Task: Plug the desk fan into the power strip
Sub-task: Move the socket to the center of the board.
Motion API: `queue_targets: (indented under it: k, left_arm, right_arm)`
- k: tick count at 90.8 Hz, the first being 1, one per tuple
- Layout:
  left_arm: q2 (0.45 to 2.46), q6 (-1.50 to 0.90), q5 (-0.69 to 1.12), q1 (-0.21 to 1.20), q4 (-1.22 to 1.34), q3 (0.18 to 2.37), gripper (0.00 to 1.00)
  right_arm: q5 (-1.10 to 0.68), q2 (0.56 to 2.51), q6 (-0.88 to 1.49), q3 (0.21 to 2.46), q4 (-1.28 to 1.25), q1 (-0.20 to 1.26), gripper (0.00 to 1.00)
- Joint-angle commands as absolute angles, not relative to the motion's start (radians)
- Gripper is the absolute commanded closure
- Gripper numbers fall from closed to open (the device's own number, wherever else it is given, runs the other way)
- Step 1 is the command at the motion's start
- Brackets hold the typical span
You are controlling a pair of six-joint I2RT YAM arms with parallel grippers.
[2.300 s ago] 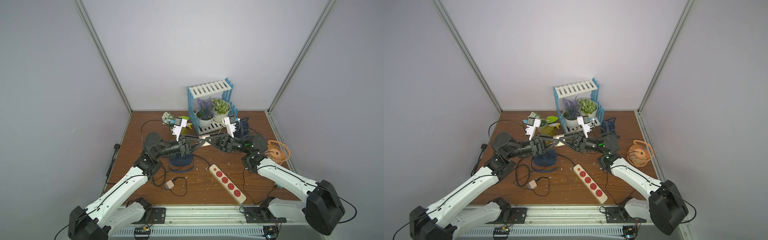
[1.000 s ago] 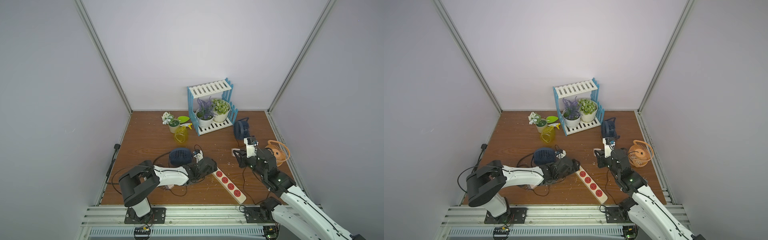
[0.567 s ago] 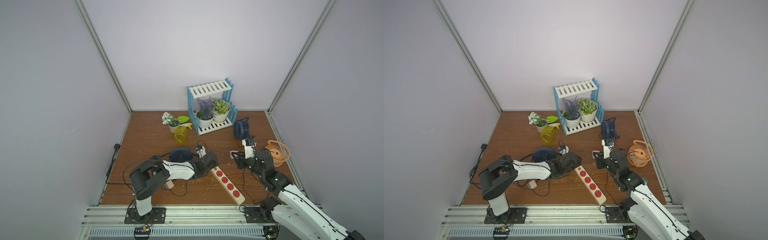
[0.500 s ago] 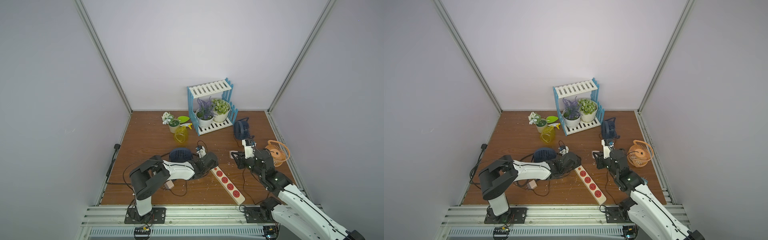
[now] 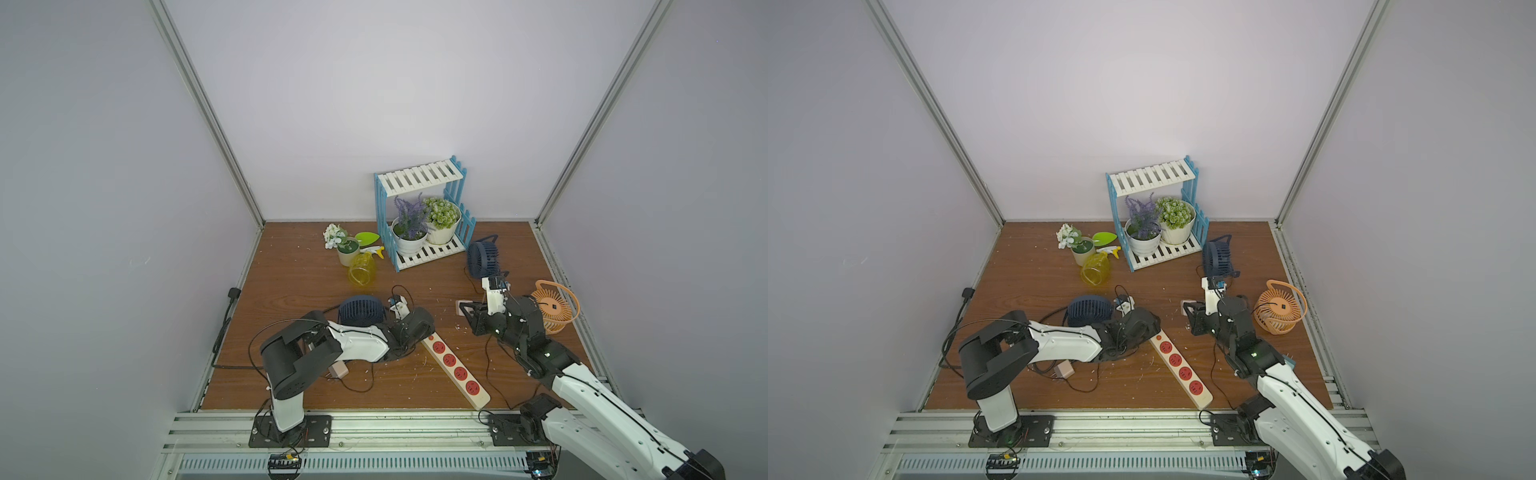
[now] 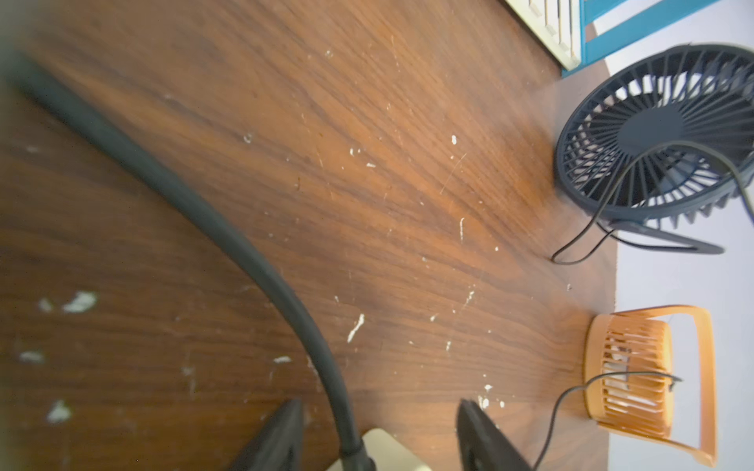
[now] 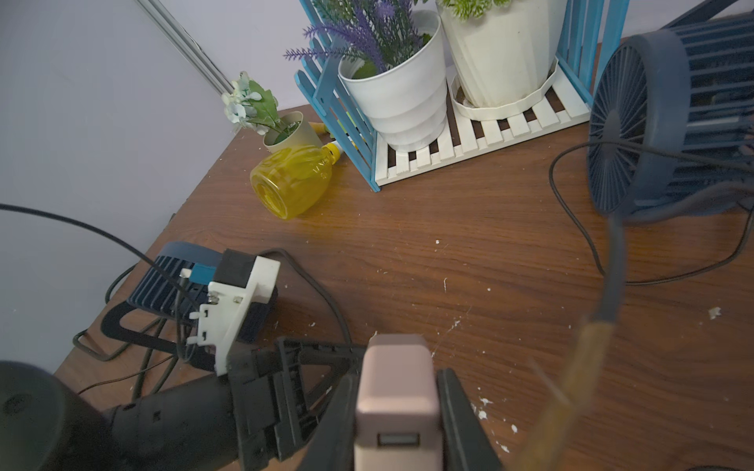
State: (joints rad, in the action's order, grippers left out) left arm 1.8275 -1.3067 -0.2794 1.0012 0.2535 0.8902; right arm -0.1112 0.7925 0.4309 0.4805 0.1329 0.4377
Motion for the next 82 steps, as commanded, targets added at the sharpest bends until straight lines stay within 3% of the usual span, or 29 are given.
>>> queue_targets:
  k: [1,47,82]
  left_arm:
    - [1.888,-1.292,-0.295,0.982,0.252,0.882,0.48]
    - [2.034,-1.163,-0.329,0.902,0.361,1.014,1.0]
    - [2.12,-1.072,-0.238,0.802,0.428,1.113,1.0]
  right_arm:
    - [-0.128,0.799,0.451,0.473,0.074,0.433,1.0]
    - [-0.174,0.838,0.404,0.529,0.187,0.428,1.0]
    - [-0.246,1.077,0.282,0.685,0.389,0.476,1.0]
